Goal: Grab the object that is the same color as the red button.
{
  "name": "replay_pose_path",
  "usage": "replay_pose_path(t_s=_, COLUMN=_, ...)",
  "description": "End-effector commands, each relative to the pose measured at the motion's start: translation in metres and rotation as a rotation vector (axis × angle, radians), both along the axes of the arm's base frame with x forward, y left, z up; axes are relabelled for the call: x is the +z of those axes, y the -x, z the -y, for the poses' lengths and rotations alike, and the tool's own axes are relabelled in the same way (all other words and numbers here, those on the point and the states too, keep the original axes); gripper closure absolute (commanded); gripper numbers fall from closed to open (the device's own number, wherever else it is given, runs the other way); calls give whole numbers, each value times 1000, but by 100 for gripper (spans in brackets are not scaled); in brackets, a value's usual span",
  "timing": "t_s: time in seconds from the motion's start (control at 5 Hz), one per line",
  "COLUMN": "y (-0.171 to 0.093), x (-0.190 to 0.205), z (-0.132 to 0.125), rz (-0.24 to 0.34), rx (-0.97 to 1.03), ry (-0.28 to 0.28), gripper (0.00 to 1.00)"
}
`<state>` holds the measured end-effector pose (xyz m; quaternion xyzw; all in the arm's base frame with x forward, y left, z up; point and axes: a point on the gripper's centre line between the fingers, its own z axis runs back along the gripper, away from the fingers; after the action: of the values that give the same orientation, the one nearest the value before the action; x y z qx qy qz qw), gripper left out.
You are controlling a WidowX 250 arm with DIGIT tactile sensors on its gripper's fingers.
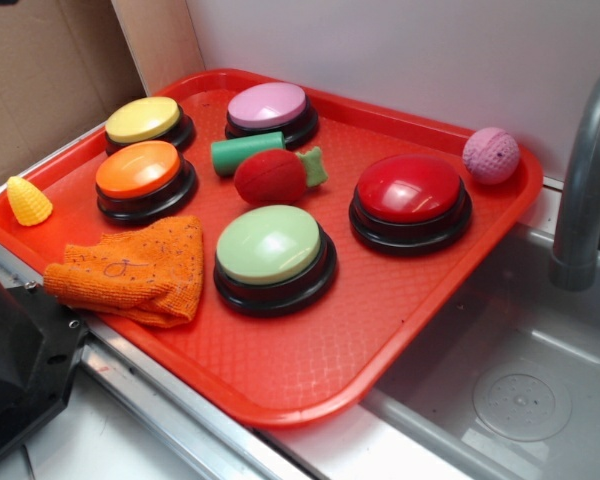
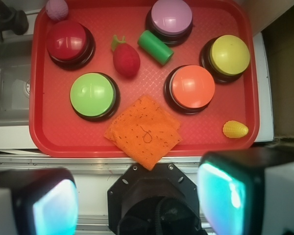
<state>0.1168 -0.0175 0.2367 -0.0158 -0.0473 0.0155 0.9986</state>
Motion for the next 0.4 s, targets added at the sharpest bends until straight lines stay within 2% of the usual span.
replay_pose_path(t_s=0.0, y=0, x=0, z=0, rz=0, rx=0, ry=0, gripper=0)
replay_pose_path(t_s=0.2, y=-18, x=-11, z=-6, rz=28, rx=-62, ry=-22, gripper=0)
